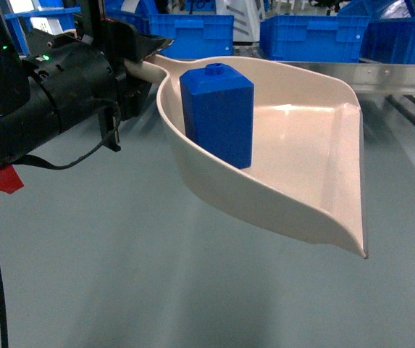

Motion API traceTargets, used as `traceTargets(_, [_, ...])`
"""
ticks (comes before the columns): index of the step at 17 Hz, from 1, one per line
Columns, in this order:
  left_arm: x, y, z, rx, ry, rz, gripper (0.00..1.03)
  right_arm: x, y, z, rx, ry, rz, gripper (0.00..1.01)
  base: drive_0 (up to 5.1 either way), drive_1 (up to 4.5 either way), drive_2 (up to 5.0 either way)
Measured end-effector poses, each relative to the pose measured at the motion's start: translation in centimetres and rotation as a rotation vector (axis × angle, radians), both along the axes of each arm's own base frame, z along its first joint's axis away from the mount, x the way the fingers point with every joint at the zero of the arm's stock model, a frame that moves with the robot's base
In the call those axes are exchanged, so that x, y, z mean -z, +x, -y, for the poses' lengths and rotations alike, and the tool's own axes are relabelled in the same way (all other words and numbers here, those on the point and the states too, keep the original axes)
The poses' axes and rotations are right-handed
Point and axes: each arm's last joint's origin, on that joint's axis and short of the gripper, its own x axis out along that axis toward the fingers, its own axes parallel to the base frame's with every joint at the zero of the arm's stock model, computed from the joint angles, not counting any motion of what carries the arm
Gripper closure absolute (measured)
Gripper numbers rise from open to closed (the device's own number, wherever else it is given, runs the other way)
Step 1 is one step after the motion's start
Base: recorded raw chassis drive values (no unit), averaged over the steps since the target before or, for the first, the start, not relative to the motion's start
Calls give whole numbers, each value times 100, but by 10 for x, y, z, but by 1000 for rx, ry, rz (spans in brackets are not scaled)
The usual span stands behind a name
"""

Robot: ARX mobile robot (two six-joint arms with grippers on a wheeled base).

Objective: Place part in tray to right shelf

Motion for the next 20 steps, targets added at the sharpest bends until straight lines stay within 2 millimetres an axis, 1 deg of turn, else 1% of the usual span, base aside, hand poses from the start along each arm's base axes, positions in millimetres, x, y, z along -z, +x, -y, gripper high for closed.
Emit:
traceTargets(17, [0, 0, 0, 0, -1, 2, 91, 0, 0, 0, 0, 0, 2, 3, 0, 0, 0])
traceTargets(20, [-1, 0, 0, -1, -3, 6, 91, -1, 0, 0, 0, 1, 6, 3, 1, 433, -431])
